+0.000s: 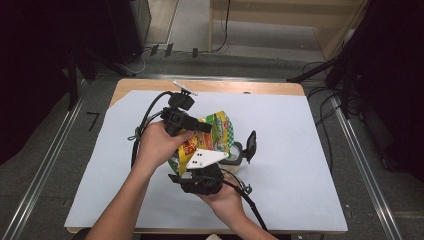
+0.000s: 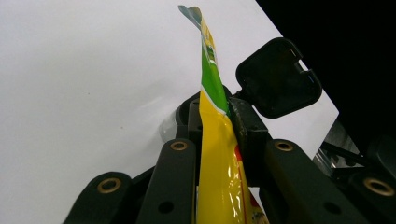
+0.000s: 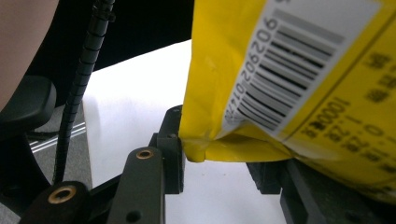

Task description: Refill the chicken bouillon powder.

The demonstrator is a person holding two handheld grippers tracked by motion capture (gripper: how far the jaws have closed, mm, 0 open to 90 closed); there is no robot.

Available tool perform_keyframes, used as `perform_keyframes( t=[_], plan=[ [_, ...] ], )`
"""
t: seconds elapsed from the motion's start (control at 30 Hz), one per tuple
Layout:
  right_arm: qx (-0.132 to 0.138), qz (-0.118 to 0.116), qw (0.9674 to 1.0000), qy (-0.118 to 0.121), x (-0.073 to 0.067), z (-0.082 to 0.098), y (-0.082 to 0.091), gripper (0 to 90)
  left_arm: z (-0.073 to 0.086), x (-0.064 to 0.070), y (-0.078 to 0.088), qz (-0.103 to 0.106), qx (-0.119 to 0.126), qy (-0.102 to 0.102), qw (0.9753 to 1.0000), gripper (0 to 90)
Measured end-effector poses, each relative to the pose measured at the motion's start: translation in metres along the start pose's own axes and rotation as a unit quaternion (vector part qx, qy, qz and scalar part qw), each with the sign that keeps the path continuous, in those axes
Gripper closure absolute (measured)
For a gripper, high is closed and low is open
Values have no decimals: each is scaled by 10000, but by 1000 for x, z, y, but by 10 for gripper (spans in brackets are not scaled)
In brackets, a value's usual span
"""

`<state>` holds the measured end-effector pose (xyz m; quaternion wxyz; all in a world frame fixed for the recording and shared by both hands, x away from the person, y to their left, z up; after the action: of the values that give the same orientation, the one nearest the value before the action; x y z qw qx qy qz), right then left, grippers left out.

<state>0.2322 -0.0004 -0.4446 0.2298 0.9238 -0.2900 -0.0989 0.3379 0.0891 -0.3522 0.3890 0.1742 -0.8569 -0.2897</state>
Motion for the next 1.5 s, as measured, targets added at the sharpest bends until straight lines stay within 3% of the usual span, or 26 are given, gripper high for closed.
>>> perform_keyframes(
  t=[0.43,0.97,1.5],
  plan=[
    [60,-119,9998,-167,3,1,-3,635,0,8,4,-18,136,-125,9998,776],
    [64,-214,9993,-289,4,0,-2,634,1,7,6,-10,115,-146,9998,761],
    [53,-208,9994,-266,4,0,-1,633,1,7,5,-15,110,-155,9998,749]
  ],
)
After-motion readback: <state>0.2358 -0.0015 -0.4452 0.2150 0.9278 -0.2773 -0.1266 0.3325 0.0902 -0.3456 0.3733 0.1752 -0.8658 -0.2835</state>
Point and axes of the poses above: each handheld gripper's, and its own axes: y roughly backward along the jaws, z roughly out of its underside, x roughly to its right, the point moved 2 cm from there along -y, roughly forward along the jaws, and after that the axes turned 13 degrees about z, right-handed, at the moved point
